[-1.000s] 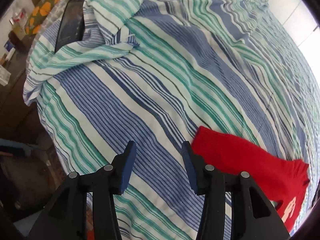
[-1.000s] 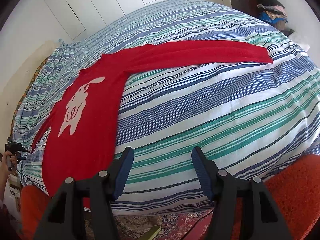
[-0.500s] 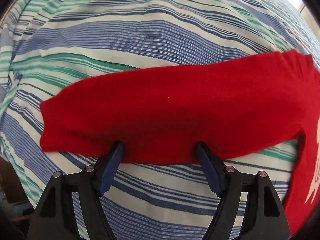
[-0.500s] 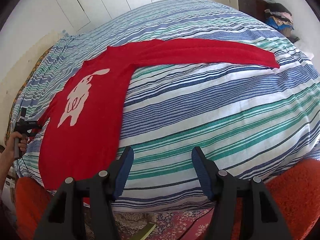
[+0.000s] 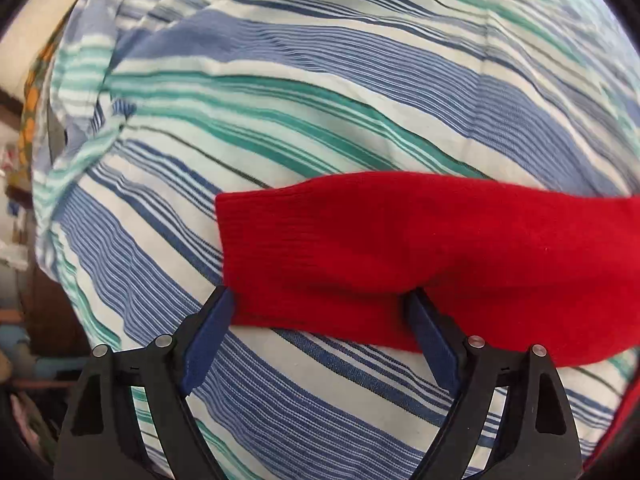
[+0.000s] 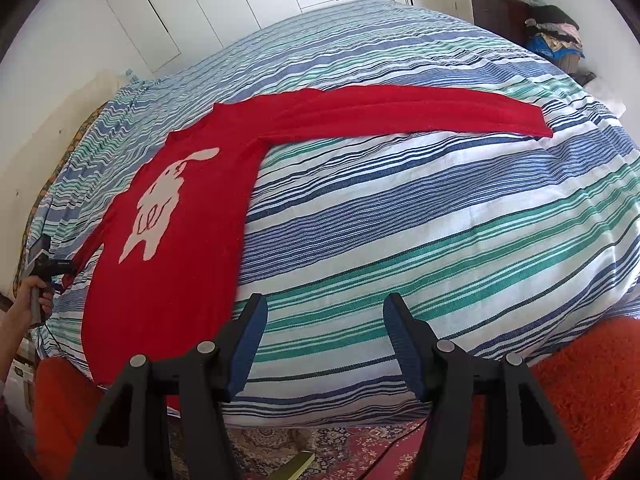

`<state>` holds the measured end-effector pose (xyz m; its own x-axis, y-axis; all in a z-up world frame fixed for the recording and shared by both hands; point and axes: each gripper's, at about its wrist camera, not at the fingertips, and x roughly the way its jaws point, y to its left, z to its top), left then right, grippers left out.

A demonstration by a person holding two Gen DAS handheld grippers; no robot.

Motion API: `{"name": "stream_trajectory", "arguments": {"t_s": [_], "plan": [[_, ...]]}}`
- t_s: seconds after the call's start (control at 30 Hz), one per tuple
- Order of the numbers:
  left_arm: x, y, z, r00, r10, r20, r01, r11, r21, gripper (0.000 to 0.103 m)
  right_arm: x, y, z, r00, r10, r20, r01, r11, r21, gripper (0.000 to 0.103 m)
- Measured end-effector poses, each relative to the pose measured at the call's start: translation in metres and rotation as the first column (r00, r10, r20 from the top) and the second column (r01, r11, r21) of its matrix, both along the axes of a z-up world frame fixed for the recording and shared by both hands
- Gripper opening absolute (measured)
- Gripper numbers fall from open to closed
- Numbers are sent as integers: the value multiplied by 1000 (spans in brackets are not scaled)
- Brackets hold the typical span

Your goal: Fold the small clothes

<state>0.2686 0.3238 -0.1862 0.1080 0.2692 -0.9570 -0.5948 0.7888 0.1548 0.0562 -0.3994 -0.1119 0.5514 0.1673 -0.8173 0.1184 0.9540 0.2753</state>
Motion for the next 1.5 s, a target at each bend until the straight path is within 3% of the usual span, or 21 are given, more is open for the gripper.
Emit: {"name": "stream_trajectory", "arguments": {"t_s": [0.07,0.17,0.23,0.3,0.37,0.4,0.47,0.5,0.57,0.63,0.73,0.87,0.97,1.07,1.2,1.3,1.5], "plan": [[-13,0,16,998,30,48,-30,999,11,85,-2,-1,0,1000,-5,0,5,1000,2,60],[-34,-33,42,988,-89,128,90,996,3,84,-1,-5,-3,1000,-16,-8,16,1000,10,60],[-56,-71,55,962,-193,191,208,976,-61,84,2,-5,-4,1000,-13,-14,13,1000,20,60],[-75,-122,60,923,-290,253,337,927,-163,84,4,0,-3,1000,15,-13,-14,999,34,60],[-96,-171,53,882,-364,301,444,856,-265,84,7,13,0,994,108,4,-108,990,86,61],[-101,-191,48,869,-392,303,478,824,-305,84,8,22,1,985,172,14,-172,977,124,60],[-114,-231,29,858,-435,274,509,790,-341,81,8,44,2,958,287,26,-288,945,153,60],[-122,-247,21,858,-450,248,512,790,-338,76,7,56,4,941,336,32,-337,932,134,60],[-139,-267,16,858,-465,216,511,809,-291,75,0,80,15,903,422,86,-428,901,73,60],[-148,-279,16,840,-505,198,541,810,-227,75,-9,102,26,847,508,154,-521,852,49,60],[-146,-283,11,827,-530,188,560,805,-197,65,-8,128,12,811,573,119,-581,812,54,60],[-151,-290,2,816,-551,174,577,796,-181,62,7,134,-60,817,540,-202,-533,841,94,60],[-148,-306,1,797,-583,156,601,788,-129,65,13,128,-60,833,523,-181,-505,852,136,60],[-149,-316,2,789,-594,159,612,784,-109,70,10,131,-61,831,528,-174,-516,849,113,61],[-154,-310,8,802,-564,196,592,794,-138,70,6,139,-57,821,541,-182,-538,840,71,64],[-165,-292,26,814,-506,284,558,818,-143,70,6,142,-51,823,542,-167,-541,839,55,65],[-169,-266,49,806,-428,408,497,864,-75,71,-13,135,-1,855,508,105,-505,861,-53,66]]}}
